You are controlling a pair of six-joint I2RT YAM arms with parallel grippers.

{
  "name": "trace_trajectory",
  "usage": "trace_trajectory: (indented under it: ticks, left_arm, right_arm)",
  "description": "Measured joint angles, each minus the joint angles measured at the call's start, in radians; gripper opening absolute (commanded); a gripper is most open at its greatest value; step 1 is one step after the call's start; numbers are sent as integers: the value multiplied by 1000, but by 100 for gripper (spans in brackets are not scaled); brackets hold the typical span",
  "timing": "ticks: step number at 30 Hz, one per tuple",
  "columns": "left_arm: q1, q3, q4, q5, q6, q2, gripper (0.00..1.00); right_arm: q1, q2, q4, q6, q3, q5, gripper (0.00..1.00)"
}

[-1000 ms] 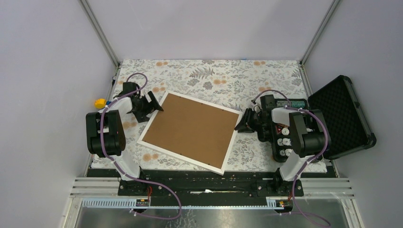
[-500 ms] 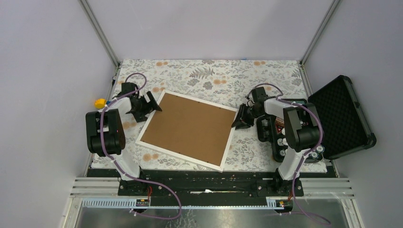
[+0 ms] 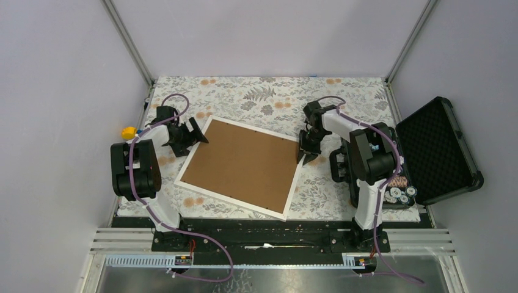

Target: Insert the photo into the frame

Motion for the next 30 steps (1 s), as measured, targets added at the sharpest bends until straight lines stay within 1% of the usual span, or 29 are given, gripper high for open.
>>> trace_trajectory:
  ticks: [10,14,16,21,24,28,30]
  left_arm:
    - [-5,0,0,-2,3,0,99]
    - [-13,0,0,-14,9,0,99]
    - [-15,0,0,-16,10,-1,99]
    - [-19,0,1,-20,11,-1,99]
    - [-21,0,2,-22,11,-2,99]
    - [-24,-1,4,-25,15,-4,99]
    - [-24,-2,4,-25,18,-6,99]
  right_arm:
    - [138,113,-214,13,204,279,37]
    - [179,137,-258,18,248,362,38]
    - [190,147,-273,21,262,385,40]
    - [204,183,-333,26,317,428,51]
    - [204,212,-378,20,364,437,60]
    - [204,245,-454,-5,434,449,74]
    - [204,249,-473,-18,446,459,78]
